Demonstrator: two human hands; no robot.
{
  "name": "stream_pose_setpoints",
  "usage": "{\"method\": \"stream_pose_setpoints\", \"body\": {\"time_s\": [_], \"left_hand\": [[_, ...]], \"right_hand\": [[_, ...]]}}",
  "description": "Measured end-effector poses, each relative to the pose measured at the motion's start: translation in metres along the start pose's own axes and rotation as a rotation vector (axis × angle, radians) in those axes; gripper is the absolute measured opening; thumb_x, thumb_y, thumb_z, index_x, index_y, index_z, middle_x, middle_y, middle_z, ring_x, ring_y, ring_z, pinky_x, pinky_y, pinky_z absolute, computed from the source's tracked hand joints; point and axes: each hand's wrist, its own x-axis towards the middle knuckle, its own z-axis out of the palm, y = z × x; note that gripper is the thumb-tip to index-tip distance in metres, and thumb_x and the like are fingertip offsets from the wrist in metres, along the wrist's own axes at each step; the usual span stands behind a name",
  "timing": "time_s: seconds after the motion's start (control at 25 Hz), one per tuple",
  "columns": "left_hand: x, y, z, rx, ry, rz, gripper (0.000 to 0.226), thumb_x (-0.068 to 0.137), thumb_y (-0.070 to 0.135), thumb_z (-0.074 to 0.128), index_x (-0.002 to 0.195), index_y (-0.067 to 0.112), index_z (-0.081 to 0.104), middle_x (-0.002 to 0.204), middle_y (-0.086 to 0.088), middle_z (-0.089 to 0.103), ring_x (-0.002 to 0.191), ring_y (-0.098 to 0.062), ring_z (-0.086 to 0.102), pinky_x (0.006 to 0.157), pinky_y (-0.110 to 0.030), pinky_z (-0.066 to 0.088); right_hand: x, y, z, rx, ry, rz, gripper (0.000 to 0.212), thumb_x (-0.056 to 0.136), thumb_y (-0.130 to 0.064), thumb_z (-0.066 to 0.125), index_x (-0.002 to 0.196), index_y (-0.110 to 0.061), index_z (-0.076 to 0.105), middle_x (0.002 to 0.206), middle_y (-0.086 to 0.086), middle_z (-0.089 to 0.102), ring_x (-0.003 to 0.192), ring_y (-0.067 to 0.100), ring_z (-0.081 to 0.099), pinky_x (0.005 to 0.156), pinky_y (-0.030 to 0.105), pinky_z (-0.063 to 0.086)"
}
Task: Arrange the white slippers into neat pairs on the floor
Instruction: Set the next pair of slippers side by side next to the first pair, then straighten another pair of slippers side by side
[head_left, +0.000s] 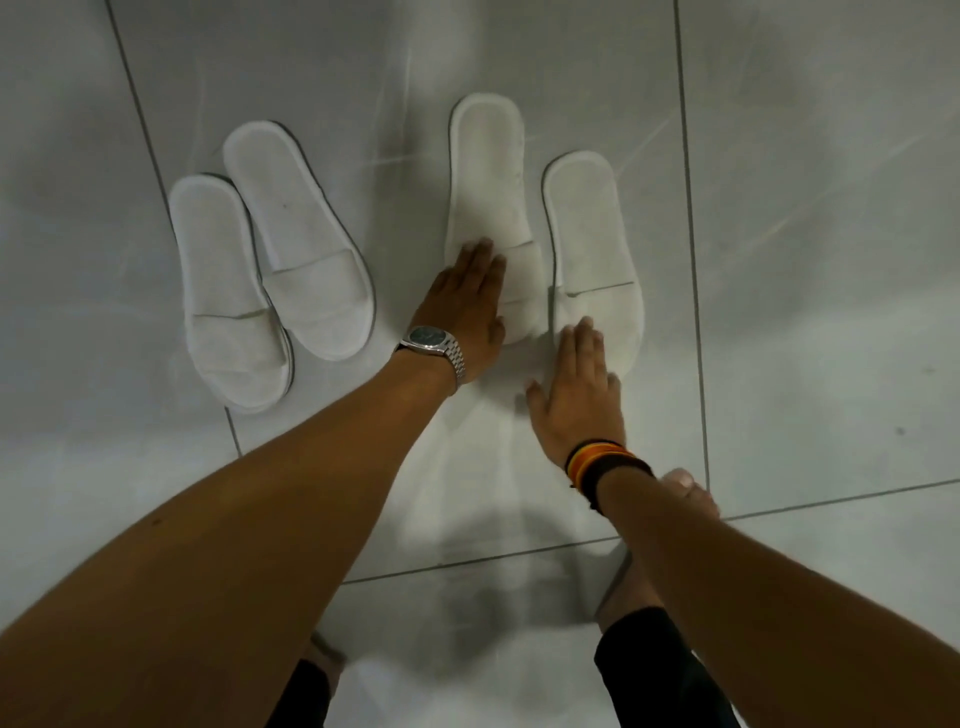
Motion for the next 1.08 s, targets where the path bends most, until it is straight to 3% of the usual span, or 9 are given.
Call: {"method": "stream_pose_setpoints", "body": {"time_s": [0.12, 0.36, 0.64, 0.84, 1.08], "left_hand": [[0.003, 0.002, 0.011, -0.052, 0.018, 0.017, 0.072, 0.102, 0.031, 0.040, 0.161, 0.012, 0.002, 0.169, -0.007, -0.009, 0.157, -0.024, -0.008, 0.128, -0.037, 0.006], [0.016, 0.022, 0.008, -0.064, 0.024, 0.023, 0.070, 0.103, 0.027, 0.039, 0.161, 0.014, 0.001, 0.169, -0.006, -0.010, 0.157, -0.024, -0.008, 0.127, -0.037, 0.005], [0.054, 0.061, -0.026, -0.069, -0.058, 0.041, 0.071, 0.103, 0.035, 0.033, 0.161, 0.011, 0.001, 0.169, -0.007, -0.012, 0.156, -0.025, -0.010, 0.128, -0.039, 0.003], [0.060, 0.062, -0.031, -0.090, -0.070, 0.063, 0.071, 0.102, 0.026, 0.037, 0.161, 0.011, -0.001, 0.169, -0.007, -0.014, 0.156, -0.023, -0.011, 0.128, -0.037, 0.002], [0.019, 0.029, -0.037, -0.158, 0.143, 0.073, 0.070, 0.100, 0.019, 0.037, 0.161, 0.012, 0.004, 0.169, -0.006, -0.010, 0.156, -0.023, -0.010, 0.128, -0.039, 0.002]], "right_hand": [[0.021, -0.003, -0.002, 0.086, 0.020, 0.009, 0.076, 0.101, -0.038, 0.044, 0.162, -0.011, 0.008, 0.172, 0.008, -0.001, 0.160, 0.026, 0.001, 0.126, 0.053, 0.021], [0.098, 0.000, -0.061, 0.018, 0.058, -0.128, 0.072, 0.104, -0.042, 0.039, 0.162, -0.013, 0.008, 0.172, 0.006, -0.003, 0.160, 0.024, -0.001, 0.128, 0.048, 0.017], [0.102, 0.036, -0.079, -0.014, 0.096, -0.076, 0.069, 0.104, -0.038, 0.043, 0.162, -0.015, 0.013, 0.172, 0.004, 0.002, 0.160, 0.021, 0.004, 0.128, 0.040, 0.018], [0.091, 0.053, -0.077, 0.016, 0.119, -0.072, 0.066, 0.102, -0.040, 0.047, 0.159, -0.016, 0.023, 0.171, 0.003, 0.013, 0.158, 0.020, 0.015, 0.127, 0.040, 0.023], [0.065, 0.017, -0.070, 0.017, 0.209, -0.041, 0.069, 0.103, -0.038, 0.045, 0.160, -0.010, 0.018, 0.171, 0.008, 0.010, 0.158, 0.025, 0.017, 0.125, 0.044, 0.028]]}}
